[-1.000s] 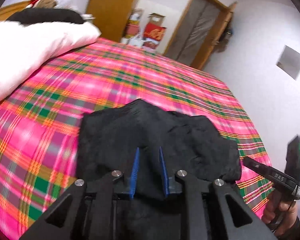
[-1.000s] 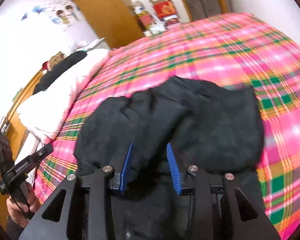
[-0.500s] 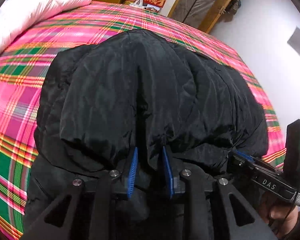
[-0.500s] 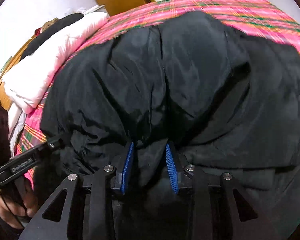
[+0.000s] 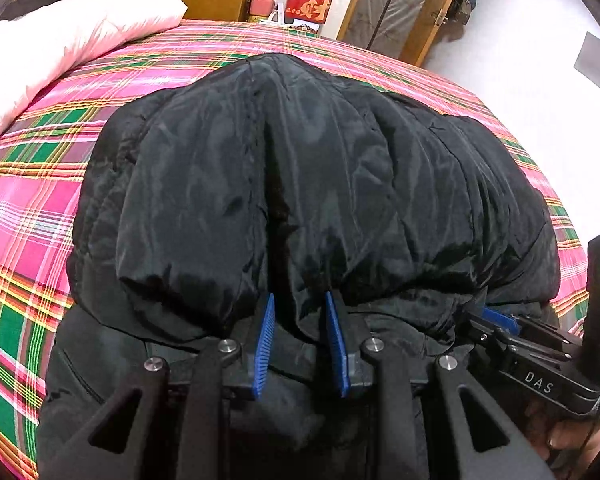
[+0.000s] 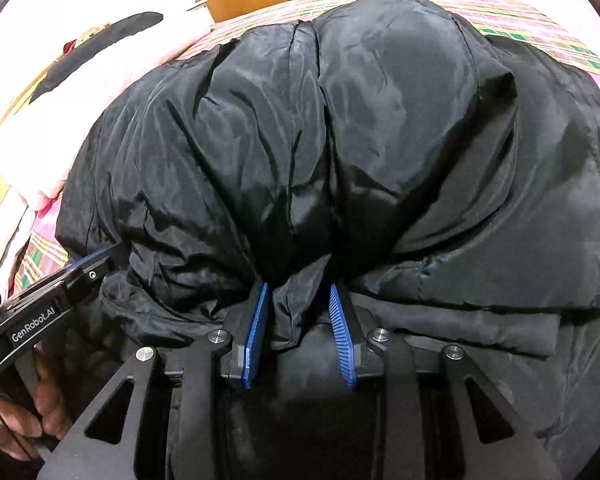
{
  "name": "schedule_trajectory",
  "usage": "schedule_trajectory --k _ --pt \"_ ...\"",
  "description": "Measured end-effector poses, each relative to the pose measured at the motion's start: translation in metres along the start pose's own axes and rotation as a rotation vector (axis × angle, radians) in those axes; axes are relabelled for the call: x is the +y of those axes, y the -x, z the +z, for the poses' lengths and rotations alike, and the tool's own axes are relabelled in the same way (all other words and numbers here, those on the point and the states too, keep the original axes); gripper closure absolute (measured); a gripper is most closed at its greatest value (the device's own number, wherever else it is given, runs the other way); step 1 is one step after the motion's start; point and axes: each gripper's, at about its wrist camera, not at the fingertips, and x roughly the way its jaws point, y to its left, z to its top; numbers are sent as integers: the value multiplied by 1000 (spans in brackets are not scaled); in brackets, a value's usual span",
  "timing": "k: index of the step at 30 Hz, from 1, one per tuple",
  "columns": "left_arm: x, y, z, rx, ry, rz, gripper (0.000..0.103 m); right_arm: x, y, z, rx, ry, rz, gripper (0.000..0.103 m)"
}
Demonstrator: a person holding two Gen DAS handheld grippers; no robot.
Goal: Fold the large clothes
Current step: 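Lower the hem onto the hood with both tools and press flat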
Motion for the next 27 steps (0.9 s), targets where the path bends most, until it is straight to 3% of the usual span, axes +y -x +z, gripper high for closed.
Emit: schedule_trajectory --k 5,8,13,17,19,20,22,27 --pt "5 7 7 26 48 -23 73 0 21 2 20 -7 20 71" --pt "5 23 14 29 35 -13 73 -1 53 2 -42 13 21 71" --pt "3 66 40 -109 9 -32 74 -10 102 29 -204 34 9 70" --pt "12 59 83 -194 -17 8 73 -27 88 70 -234 42 -72 70" --pt "26 29 98 -150 14 62 73 -43 67 80 -198 19 -109 70" --pt "35 14 100 -118 35 66 73 -51 54 82 -168 8 -134 70" --pt "50 -11 95 -71 64 47 73 -68 37 75 -125 -31 -105 70" --pt "48 -24 73 -109 17 46 72 -73 26 63 -136 -36 -98 70"
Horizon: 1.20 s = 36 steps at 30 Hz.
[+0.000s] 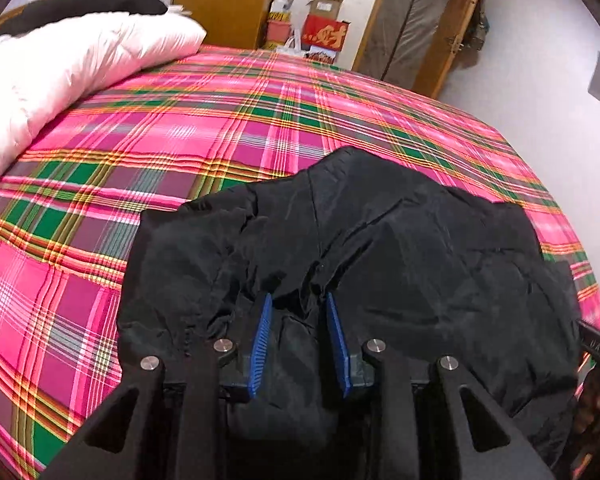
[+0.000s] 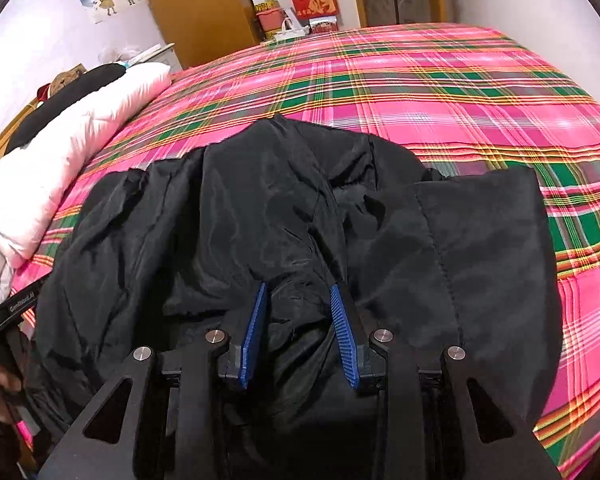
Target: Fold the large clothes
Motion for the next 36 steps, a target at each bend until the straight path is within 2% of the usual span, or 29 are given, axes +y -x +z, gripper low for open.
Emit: schedule_trajectory --k 3,6,8,11,13,15,17,21,24,31,36 --pt "-1 9 1 25 23 -4 72 1 7 6 27 -19 -2 70" --pt "-5 41 3 -4 27 -3 73 13 39 11 -35 -5 -5 70" --pt "-11 68 -5 -40 25 -31 73 24 63 3 -81 -2 40 70" --pt "-29 88 -23 -27 -4 -76 73 48 73 -22 -65 28 110 70" --pt "-46 85 -40 15 -49 -93 73 62 62 -38 -22 58 128 70" --pt "-57 73 -55 68 -96 -76 73 69 41 -49 43 71 115 70" --pt "-57 57 -63 112 -94 -66 72 68 23 -59 88 69 96 70" --pt "-48 42 -67 126 -46 -78 71 63 13 -63 96 63 98 70" --pt "-48 40 -68 116 -51 -76 71 64 11 -63 101 80 86 70" --pt "-48 49 -71 112 -61 -82 70 63 25 -62 138 60 85 70" --pt "-51 96 -74 71 -79 -60 71 56 75 -72 76 83 74 69"
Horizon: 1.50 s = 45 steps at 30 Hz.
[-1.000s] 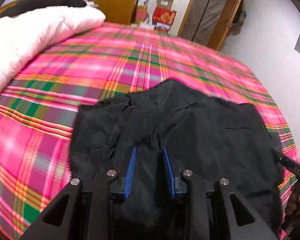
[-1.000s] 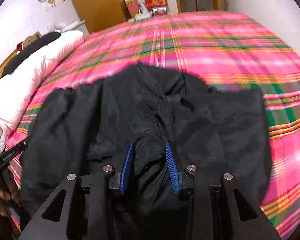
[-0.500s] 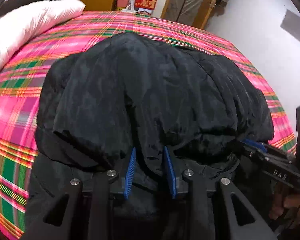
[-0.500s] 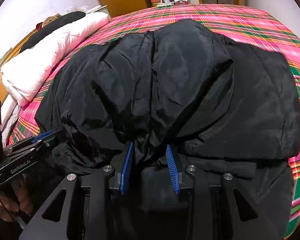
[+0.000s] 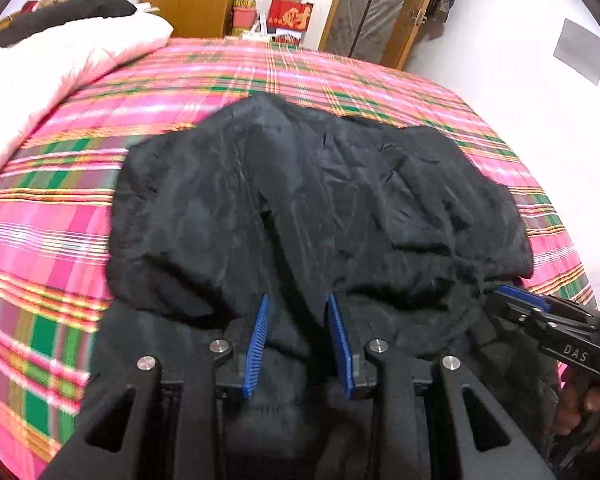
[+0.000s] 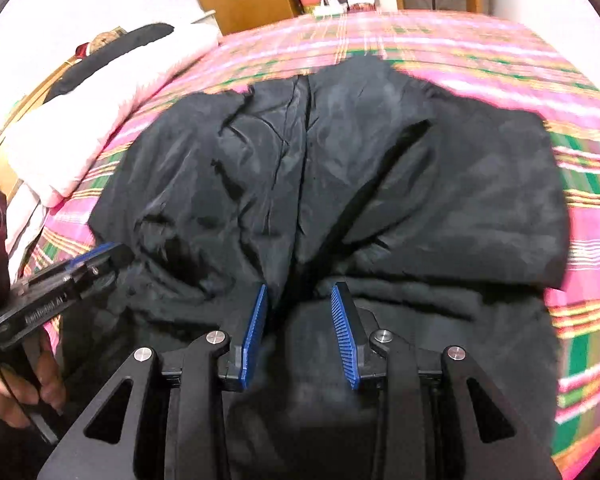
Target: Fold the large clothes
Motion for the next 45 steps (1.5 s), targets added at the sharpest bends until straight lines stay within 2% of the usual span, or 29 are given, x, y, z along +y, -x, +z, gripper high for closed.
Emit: schedule_trajectory --k 4,10,21,25,37,40,45 --pt "-3 40 -13 -36 -15 15 71 -17 42 -25 -28 -32 -16 68" --pt "2 96 -43 -71 21 47 71 -33 90 -63 -55 -68 -35 68" --pt "-19 163 -98 -100 -4 82 71 -18 145 -129 -96 -60 -47 68" --pt "-25 172 -113 -90 -13 84 71 -17 154 -147 -99 -49 -55 59" --pt "-27 177 -136 -75 -26 120 71 -28 164 -173 -106 -89 -113 59" --pt "-20 173 -139 -62 -9 130 71 -33 162 -175 -100 -102 -121 53" --pt "-4 162 -139 -41 30 154 68 -44 155 -177 -81 -130 -132 52"
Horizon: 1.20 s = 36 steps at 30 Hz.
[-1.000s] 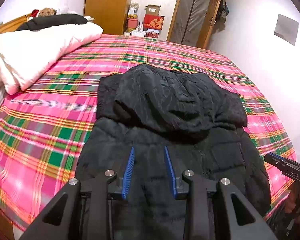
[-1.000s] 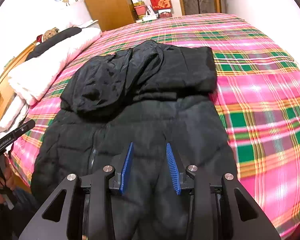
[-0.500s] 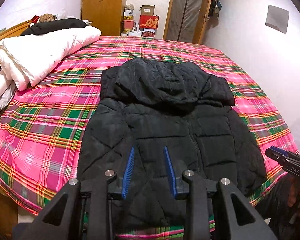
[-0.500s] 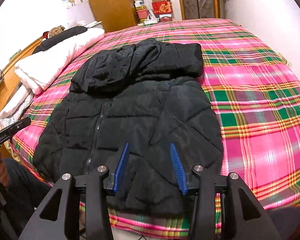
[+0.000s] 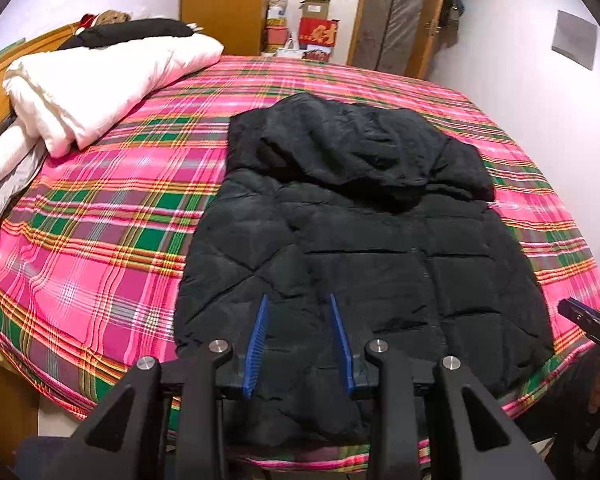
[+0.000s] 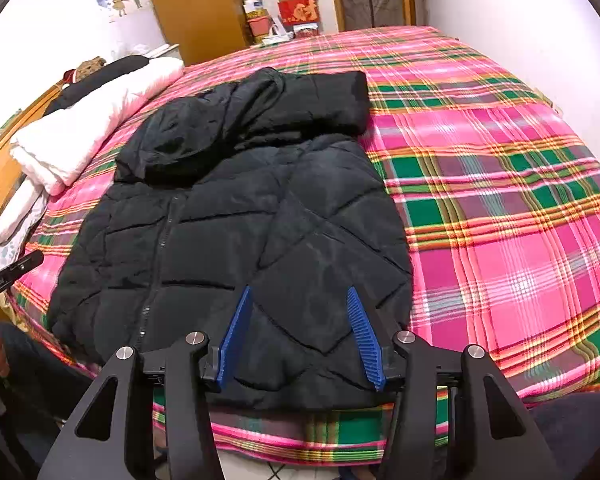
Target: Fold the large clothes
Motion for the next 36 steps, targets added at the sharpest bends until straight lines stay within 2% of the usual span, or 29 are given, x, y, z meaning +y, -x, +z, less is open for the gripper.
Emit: schedule_trajectory --k 4,8,12,19,22,26,29,33,36 --pt "15 -12 1 15 23 30 60 -15 -11 -1 26 -41 -16 52" --pt "38 -27 0 45 77 59 57 -32 -20 -3 47 -81 -36 49" --pt "66 -45 1 91 176 85 56 -49 -30 -4 68 -136 -53 47" --pt "90 -77 -6 183 253 103 53 -79 -50 -7 120 -243 -61 46" --pt "88 -86 -11 222 249 92 52 -86 -60 -12 170 -287 -34 40" --pt "75 -86 -15 233 210 81 43 -88 -63 -18 206 -315 8 40" --pt "69 -90 -22 269 195 81 38 -89 -67 -23 238 -336 51 40" --pt "64 -100 -27 303 177 99 30 -87 -70 -25 258 -316 42 40" --pt "64 -106 -28 316 185 99 29 -84 -71 -24 270 -300 42 40"
